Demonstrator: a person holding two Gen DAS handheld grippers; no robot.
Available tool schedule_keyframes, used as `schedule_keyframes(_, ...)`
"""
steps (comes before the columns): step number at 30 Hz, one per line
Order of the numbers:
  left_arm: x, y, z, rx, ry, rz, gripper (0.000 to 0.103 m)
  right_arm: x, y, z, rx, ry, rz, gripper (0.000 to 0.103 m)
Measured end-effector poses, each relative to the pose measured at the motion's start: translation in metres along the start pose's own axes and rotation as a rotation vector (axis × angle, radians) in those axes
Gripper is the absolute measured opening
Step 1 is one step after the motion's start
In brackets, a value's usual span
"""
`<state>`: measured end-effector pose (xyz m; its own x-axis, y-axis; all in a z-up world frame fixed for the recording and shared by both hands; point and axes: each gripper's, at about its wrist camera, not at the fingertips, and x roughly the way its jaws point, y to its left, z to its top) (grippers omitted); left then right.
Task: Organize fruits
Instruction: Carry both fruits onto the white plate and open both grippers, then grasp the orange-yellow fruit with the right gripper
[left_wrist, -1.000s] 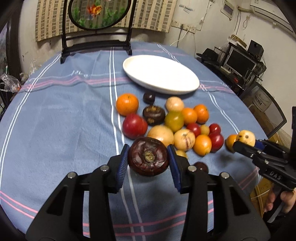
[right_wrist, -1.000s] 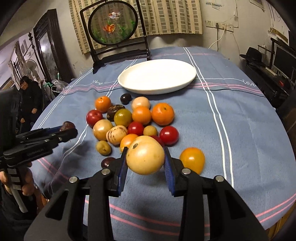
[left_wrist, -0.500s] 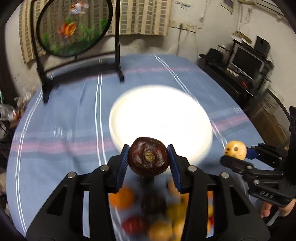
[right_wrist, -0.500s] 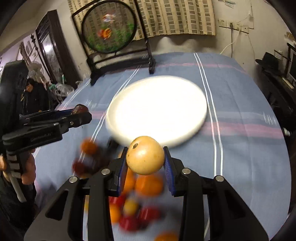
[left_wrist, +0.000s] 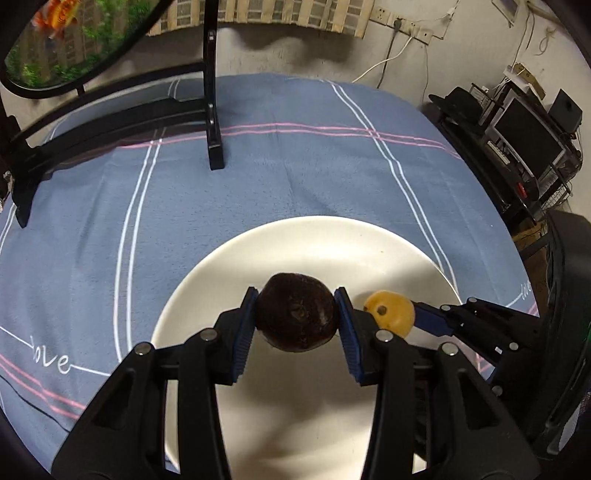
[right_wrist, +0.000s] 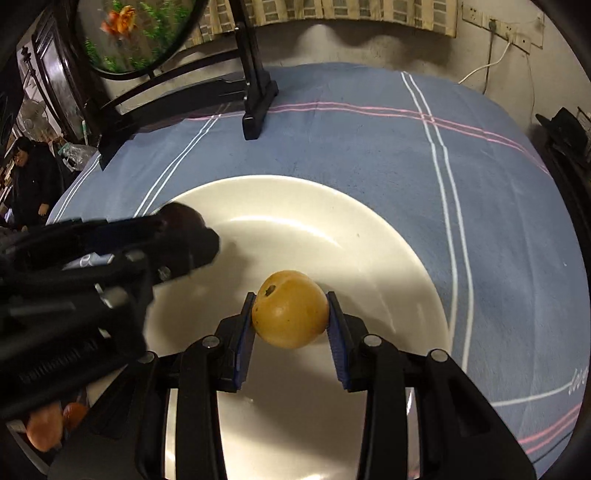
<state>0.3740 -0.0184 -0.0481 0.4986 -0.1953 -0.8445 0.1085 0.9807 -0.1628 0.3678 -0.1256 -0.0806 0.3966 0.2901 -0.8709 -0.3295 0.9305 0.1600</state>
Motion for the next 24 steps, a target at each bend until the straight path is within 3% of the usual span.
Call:
schedule_keyframes(1, 0.002, 0.001, 0.001, -0.01, 0.004, -0.001, 0.045, 0.002, 0.0, 0.0, 0.002, 0.009, -0.018, 0.039)
schedule_keyframes(3, -0.002, 0.004, 0.002, -0.035, -0.004, -0.009, 0.065, 0.001, 0.0, 0.0, 0.003, 0.005, -0.052, 0.061)
schedule_keyframes(4, -0.006, 0.006, 0.003, -0.042, -0.014, -0.009, 0.069, -0.005, 0.0, -0.001, 0.001, -0.019, -0.07, 0.064)
schedule_keyframes(6, -0.023, 0.009, 0.001, -0.044, -0.042, -0.007, 0.078, -0.018, 0.0, -0.003, -0.017, -0.041, -0.098, 0.064)
schedule_keyframes(9, -0.057, 0.018, -0.009, -0.062, -0.069, -0.014, 0.08, -0.053, 0.003, -0.013, -0.03, -0.071, -0.107, 0.064)
schedule_keyframes(12, -0.1, 0.021, -0.038, -0.046, -0.109, 0.013, 0.092, -0.104, 0.015, -0.046, -0.051, -0.102, -0.106, 0.072)
schedule_keyframes(13, -0.115, 0.021, -0.055, -0.034, -0.126, 0.035, 0.093, -0.117, 0.018, -0.061, -0.048, -0.105, -0.093, 0.076)
schedule_keyframes(15, -0.133, 0.021, -0.086, -0.019, -0.145, 0.042, 0.094, -0.132, 0.024, -0.088, -0.035, -0.101, -0.067, 0.095)
schedule_keyframes(20, -0.156, 0.028, -0.178, -0.024, -0.149, 0.034, 0.094, -0.156, 0.045, -0.182, 0.041, -0.1, -0.012, 0.097)
schedule_keyframes(24, -0.173, 0.041, -0.238, -0.069, -0.183, 0.015, 0.094, -0.173, 0.046, -0.225, 0.132, -0.163, -0.018, 0.097)
